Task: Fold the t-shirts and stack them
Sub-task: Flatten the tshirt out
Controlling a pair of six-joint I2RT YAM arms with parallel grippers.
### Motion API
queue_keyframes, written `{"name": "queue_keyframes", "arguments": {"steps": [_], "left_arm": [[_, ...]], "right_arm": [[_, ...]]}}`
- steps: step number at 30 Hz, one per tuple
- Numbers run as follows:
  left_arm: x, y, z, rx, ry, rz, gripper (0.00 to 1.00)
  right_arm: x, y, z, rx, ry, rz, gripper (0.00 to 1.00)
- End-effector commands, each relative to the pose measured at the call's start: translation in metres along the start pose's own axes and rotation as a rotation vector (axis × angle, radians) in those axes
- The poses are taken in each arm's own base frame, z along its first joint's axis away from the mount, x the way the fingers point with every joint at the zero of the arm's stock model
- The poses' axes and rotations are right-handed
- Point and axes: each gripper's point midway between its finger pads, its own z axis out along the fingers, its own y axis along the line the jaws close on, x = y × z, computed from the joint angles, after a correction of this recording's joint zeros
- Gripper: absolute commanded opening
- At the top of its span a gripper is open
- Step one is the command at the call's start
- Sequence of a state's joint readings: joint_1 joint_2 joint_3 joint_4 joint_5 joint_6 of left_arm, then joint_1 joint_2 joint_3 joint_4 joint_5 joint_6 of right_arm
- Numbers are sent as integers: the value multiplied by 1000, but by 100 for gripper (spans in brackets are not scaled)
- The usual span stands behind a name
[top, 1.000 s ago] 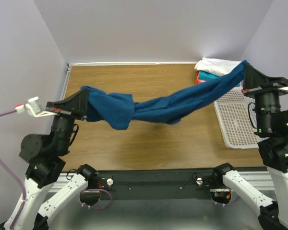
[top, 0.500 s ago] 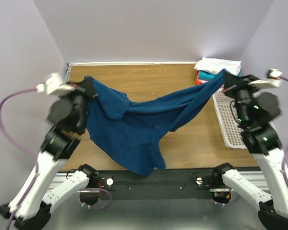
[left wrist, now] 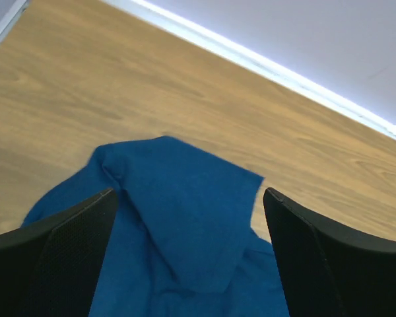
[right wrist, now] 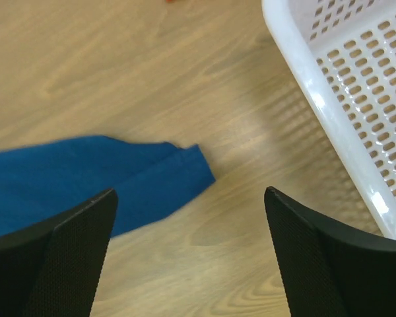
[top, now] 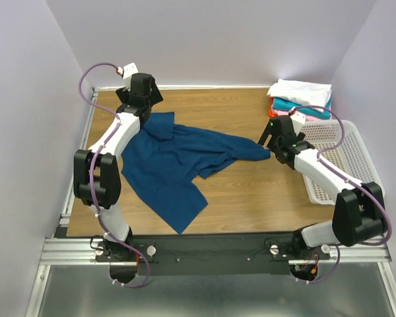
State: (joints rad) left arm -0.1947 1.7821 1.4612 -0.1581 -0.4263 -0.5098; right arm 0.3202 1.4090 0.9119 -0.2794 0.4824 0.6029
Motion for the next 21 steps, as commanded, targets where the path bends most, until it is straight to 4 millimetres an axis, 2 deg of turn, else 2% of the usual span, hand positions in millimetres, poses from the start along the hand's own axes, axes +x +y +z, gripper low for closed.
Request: {"name": "queue_keyframes", "arguments": {"steps": [1,2,3,4,5,7,8,9,10,11,12,13,14,15,18,19,21], "left_arm": [[-40,-20,-29,99,-52,-27,98],[-38,-21,-38,124,-44,-34,98],[-11,-11,-37,112,8,-20,98],[-5,-11,-48,142,24,-45,98],[32,1,-49,130,95,-31,98],[63,-1,-61,183,156,-61,98],[67,-2,-72,213,156,-74,98],[102,2,-80,225,207,-61,98],[124,3,-94,242,235,-70,98],[118,2,-98,248,220,-91,98],[144,3,-107,257,260,-74,98],[149,3,-113,268,262,-73,98],[167,9,-116,260,292,-58,98],[174,12,-118,256,304,-51,98],[195,27,-115,210,343,-32,98],[197,31,-114,194,342,-28,98],[201,38,-107,157,341,-12,98]], "right_arm": [[-45,19,-13,-56,-96,58,100],[-41,22,-13,-78,-79,37,100],[-38,22,-13,-87,-69,23,100],[-33,23,-11,-92,-55,12,100],[-24,23,-9,-100,-30,1,100],[-13,23,-6,-107,0,-9,100],[-9,23,-4,-110,13,-8,100],[-2,24,-1,-114,35,-11,100],[6,27,2,-128,65,-16,100],[6,27,2,-129,64,-18,100],[10,31,4,-146,82,-21,100],[13,33,6,-156,88,-22,100],[17,38,7,-181,103,-25,100],[19,41,10,-196,106,-36,100],[30,55,21,-245,154,-72,100],[38,56,28,-239,178,-81,100],[37,58,35,-227,178,-84,100]]}}
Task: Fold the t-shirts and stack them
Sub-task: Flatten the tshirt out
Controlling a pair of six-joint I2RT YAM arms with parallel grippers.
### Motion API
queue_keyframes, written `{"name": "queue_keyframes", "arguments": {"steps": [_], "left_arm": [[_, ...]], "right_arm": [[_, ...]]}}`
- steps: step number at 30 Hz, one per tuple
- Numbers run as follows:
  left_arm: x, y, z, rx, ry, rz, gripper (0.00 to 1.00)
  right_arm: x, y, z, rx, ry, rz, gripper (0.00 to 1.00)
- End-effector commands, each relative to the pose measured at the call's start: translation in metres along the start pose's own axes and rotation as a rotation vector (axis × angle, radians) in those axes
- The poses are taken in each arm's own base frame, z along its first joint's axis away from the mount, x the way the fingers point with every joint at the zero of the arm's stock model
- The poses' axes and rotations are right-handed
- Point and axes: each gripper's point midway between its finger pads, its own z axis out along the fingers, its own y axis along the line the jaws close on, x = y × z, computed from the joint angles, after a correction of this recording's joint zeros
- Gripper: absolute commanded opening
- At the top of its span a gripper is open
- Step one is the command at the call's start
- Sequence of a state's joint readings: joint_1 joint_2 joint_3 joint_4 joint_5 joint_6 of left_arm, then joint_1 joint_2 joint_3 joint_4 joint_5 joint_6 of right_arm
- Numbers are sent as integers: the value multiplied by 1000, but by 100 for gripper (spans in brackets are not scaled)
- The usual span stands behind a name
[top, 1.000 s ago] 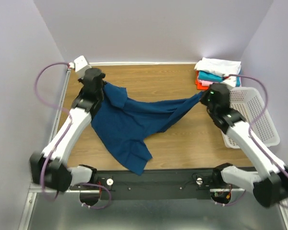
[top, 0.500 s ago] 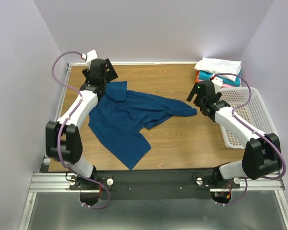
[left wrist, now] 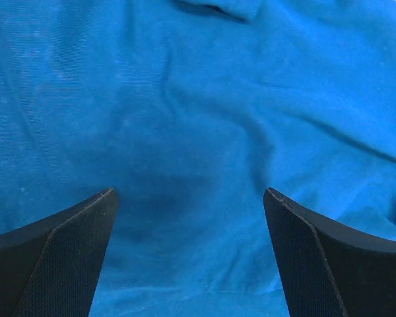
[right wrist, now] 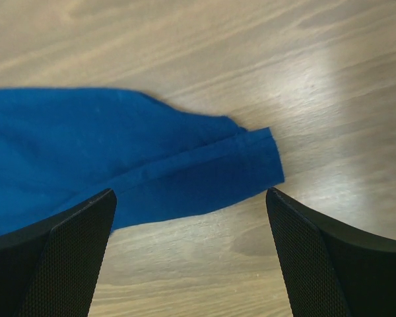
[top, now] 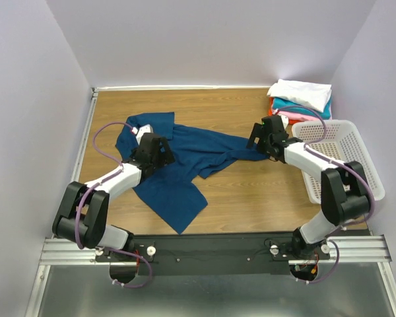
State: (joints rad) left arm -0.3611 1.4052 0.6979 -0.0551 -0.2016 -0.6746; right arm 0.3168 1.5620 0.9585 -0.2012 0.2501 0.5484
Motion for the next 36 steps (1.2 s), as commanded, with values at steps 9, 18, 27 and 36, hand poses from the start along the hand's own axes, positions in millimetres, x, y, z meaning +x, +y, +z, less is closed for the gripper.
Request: {"name": "queue_keyframes", "arguments": {"steps": [9,18,27,36], "left_arm": [[-14,19,51,-128,25,-13,98],[-56,-30,110,-51,55,43,98],[-117,-93,168,56,19,99,98],[-153,-98,89,91,-98,86,98]], "right_arm": [[25,11,52,0,111,-42,100],[59,-22,55,124,151,25,100],[40,-29,36,149,68,48,100],[15,-13,10,54,12,45,100]]}}
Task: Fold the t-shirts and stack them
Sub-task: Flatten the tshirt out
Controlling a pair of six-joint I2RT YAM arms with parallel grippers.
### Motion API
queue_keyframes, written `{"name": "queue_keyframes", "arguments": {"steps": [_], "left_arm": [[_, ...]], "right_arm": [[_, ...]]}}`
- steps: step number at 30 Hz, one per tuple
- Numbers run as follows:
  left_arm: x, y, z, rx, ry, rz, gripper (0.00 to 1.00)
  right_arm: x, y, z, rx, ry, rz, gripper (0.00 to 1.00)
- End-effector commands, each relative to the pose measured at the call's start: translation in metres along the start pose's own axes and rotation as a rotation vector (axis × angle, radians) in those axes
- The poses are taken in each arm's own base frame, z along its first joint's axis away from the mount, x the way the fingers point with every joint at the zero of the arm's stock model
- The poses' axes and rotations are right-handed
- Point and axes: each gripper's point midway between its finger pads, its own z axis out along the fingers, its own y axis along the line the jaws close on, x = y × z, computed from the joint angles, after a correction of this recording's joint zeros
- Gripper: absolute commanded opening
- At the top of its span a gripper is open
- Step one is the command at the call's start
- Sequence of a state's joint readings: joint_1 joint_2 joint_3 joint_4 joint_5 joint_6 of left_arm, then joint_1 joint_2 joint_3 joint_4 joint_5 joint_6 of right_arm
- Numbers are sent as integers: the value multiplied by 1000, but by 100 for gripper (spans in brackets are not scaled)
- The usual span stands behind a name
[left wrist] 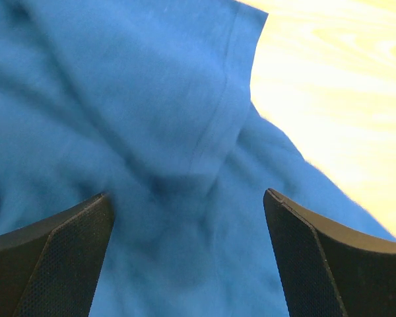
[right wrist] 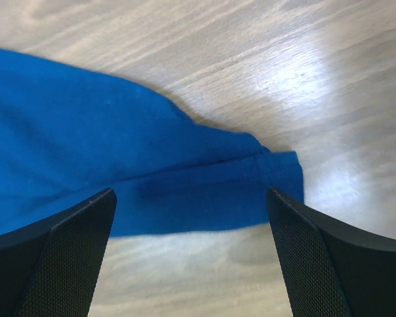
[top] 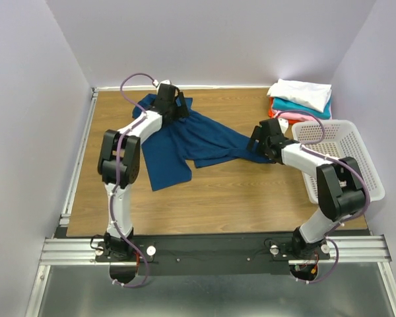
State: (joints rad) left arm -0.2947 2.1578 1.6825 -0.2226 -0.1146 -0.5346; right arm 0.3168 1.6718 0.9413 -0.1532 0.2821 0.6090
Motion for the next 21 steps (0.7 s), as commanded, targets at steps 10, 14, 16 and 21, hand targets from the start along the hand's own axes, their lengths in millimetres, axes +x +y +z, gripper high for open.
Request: {"name": "queue_keyframes", "arguments": {"steps": [10,14,16,21], "left_arm": [[93,68,-179,-36,-27,-230,98],[150,70,-206,-25,62,-271,98],[179,84,-214,-88,114,-293,98],[208,111,-226,-191,151,-369,98]], "right_arm": [[-10,-12,-56,-66,-92,87,100],[-3,-10,-58,-88,-71,88,100],[0,-11,-58,-91,-61,88,100],[-3,-13,-60,-85,-78,90,100]]}}
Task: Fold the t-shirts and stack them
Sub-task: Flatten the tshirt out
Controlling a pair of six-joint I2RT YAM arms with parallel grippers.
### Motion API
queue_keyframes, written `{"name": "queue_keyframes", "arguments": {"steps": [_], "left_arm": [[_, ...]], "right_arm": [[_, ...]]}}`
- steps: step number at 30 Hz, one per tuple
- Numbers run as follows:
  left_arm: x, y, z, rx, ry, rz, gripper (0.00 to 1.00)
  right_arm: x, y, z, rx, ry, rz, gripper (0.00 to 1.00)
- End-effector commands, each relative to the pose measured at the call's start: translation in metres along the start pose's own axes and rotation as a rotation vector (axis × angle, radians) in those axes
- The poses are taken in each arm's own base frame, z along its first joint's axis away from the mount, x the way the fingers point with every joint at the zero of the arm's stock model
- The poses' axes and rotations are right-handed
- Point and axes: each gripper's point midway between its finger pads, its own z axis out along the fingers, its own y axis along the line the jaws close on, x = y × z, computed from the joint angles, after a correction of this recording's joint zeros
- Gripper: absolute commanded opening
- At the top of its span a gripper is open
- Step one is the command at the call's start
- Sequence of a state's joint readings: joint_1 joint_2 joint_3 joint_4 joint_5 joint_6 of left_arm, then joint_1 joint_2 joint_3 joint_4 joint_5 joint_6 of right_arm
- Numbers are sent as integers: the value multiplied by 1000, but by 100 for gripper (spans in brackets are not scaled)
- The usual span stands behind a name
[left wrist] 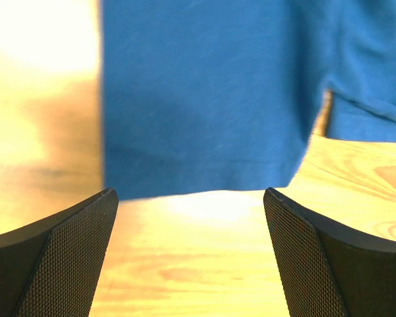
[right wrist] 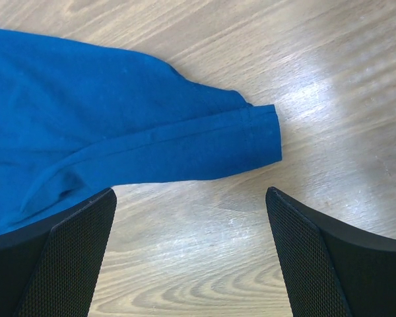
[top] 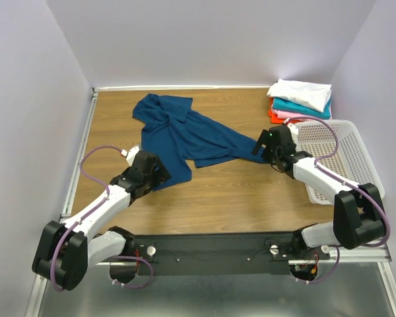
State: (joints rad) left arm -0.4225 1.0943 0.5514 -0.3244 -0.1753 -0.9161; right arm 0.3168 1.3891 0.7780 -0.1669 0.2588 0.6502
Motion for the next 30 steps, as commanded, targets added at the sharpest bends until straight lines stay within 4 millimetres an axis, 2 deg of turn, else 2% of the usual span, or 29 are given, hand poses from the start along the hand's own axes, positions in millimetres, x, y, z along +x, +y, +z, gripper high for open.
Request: {"name": "queue_keyframes", "arguments": {"steps": [1,5,8,11,14,15,16,18,19,23,25,30], "left_arm": [[13,30,-2,-116,3,-110,98],[15,30,6,-113,4,-118,98],[13,29,17,-140,8,-101,90],[13,37,30,-217,21,-73,77],[14,43,37,-268,38,-59,52],[13,42,38,-267,38,-56,51],[13,41,38,-265,38,-53,35],[12,41,38,-261,34,-47,20],[12,43,38,-267,27,-49,0],[0,36,34,-237,-21,-55,0],[-15,29,26,-215,-69,-61,0],[-71,23,-13,-201,-272,-130,0]], "right_arm": [[-2,-2,-6,-3,-12,22,100],[-3,-3,-5,4,-16,20,100],[-3,-3,-5,4,-16,17,100],[-2,-3,-5,5,-15,15,100],[-2,-4,-4,7,-15,15,100],[-2,-4,-4,7,-15,15,100],[-1,-5,-3,14,-15,13,100],[-1,-6,-2,22,-17,13,100],[-1,-7,-1,29,-16,11,100],[1,-10,1,43,-13,14,100],[2,-13,2,56,-16,28,100],[8,-25,2,103,-20,49,100]]}}
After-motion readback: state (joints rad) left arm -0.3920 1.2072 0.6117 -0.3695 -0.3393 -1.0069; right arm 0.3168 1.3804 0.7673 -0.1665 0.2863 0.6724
